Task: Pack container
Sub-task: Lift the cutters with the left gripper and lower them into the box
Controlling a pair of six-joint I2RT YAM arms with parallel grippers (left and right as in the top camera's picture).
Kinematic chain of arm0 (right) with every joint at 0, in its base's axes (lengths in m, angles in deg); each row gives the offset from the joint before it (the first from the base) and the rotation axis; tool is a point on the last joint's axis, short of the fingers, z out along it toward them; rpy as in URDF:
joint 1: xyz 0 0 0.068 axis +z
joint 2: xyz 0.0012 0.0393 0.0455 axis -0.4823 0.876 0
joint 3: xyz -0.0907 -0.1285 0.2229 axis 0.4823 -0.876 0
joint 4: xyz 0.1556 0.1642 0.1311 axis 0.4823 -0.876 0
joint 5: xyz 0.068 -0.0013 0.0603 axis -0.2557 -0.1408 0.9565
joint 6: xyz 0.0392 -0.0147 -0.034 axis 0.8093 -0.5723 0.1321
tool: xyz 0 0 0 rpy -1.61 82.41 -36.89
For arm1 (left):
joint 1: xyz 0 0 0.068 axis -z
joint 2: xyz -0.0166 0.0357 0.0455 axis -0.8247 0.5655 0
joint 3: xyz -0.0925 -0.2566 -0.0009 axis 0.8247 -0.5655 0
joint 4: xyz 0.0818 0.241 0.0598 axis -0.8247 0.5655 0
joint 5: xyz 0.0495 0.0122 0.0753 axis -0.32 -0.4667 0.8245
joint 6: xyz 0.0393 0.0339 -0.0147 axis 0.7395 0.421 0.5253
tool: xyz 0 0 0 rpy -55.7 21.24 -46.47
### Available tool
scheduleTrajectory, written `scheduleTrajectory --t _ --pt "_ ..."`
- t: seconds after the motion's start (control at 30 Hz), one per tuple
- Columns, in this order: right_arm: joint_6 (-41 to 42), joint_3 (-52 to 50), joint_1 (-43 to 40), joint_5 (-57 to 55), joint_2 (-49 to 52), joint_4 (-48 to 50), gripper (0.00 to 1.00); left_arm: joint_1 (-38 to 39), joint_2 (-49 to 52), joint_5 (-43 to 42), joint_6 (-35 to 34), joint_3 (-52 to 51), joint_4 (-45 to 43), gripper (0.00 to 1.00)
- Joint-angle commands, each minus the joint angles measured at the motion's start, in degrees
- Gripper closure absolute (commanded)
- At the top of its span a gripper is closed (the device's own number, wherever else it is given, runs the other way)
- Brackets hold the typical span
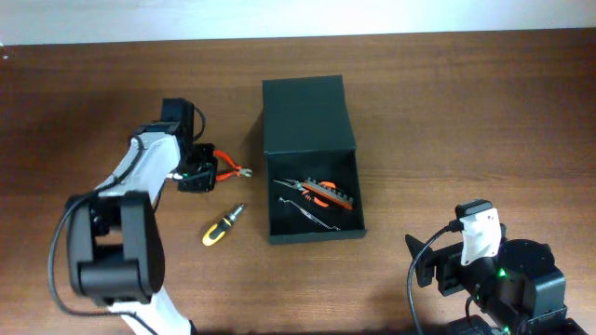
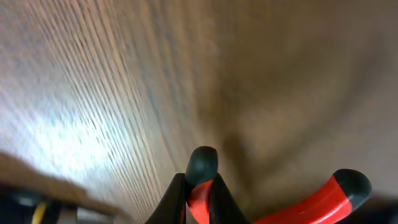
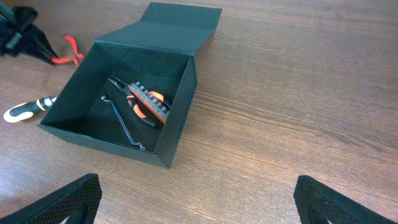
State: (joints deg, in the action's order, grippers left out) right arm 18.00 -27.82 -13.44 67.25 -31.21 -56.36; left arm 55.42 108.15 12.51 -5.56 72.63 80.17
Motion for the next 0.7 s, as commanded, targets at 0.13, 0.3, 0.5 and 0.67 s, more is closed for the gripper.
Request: scheduleTrajectory --t 0.13,0.3,0.5,0.67 --pt "0.1 -0.2 -0.4 0.3 -0.5 0.2 0.01 0.5 -12.8 -0.8 1.0 0.6 0.1 0.98" --pt "0.1 -0.2 -0.4 0.3 -0.5 0.2 0.01 5.1 -18.5 -0.7 1.0 0.6 0.1 0.98" --pt "0.1 -0.2 -0.4 0.3 -0.5 0.2 0.01 17.7 -19.8 3.2 0.9 2.1 0.1 0.98" --pt "0.1 -0.2 -0.4 0.3 -0.5 0.2 0.01 26.8 -19.8 7.6 0.5 2.4 0.1 0.98"
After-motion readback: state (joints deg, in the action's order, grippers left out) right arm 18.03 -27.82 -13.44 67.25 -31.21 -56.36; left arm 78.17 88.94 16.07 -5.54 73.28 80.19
